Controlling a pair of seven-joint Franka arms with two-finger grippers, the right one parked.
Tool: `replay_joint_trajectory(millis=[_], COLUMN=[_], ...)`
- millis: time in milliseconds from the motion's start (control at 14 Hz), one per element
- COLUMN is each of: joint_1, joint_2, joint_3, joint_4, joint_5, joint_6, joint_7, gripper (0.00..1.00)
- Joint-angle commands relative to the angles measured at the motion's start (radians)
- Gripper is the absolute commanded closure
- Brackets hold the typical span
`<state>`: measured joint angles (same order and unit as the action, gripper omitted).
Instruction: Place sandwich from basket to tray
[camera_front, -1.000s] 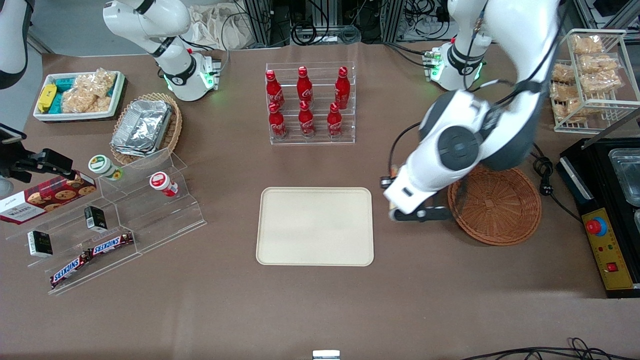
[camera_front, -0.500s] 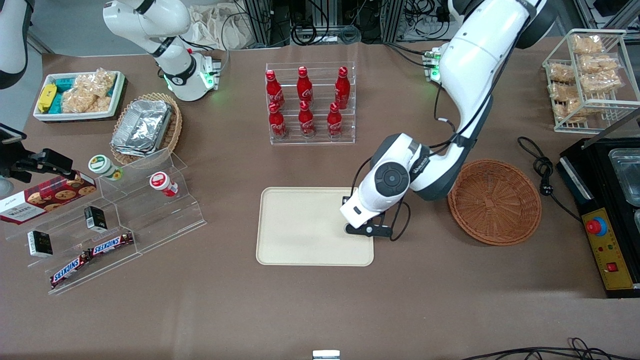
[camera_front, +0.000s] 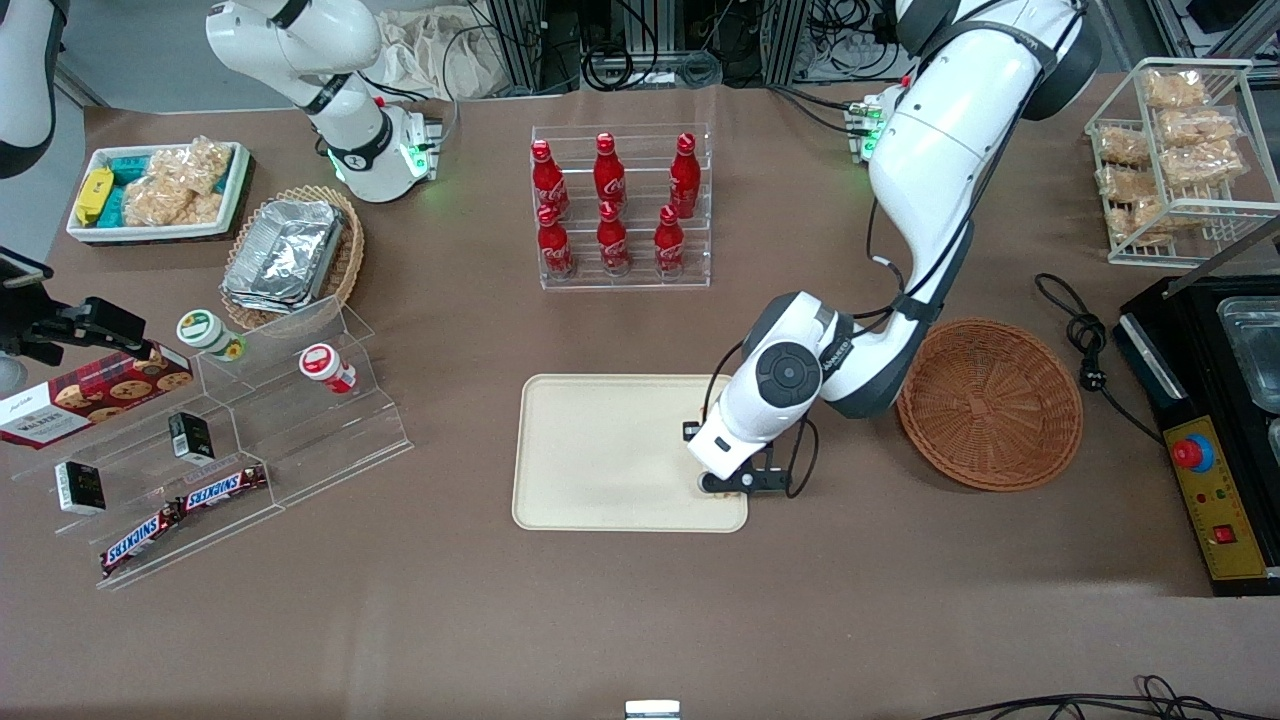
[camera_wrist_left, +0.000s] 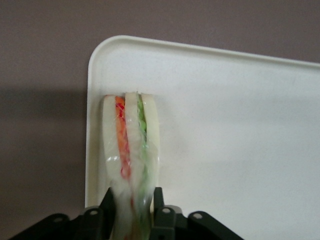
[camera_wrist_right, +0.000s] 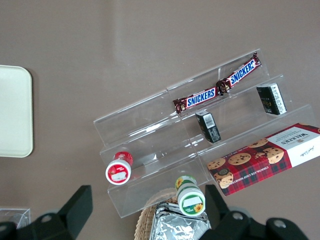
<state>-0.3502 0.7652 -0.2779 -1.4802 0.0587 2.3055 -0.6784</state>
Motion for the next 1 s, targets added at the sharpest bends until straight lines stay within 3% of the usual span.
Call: replay_joint_trajectory(millis=[0,214,429,714,929], joint_1=[-0.015,-0.012,0.019,0.141,0.253], joint_2=[-0.004,-0.055,-0.196,-0.380,-0.510], joint_3=[0.011,0.011,0.012,0.008,0.014], joint_4=[0.021,0.021,0.037,0.035,0.026], joint_5=[0.018,0.018,0.015,-0.003,0.004], joint_6=[-0.001,-0.055,-0.245,-0.506,-0.664], joint_7=[-0.052,-0.049,0.003,0.196,0.481], gripper=[0.01,0.01,0.01,0.01,0.01])
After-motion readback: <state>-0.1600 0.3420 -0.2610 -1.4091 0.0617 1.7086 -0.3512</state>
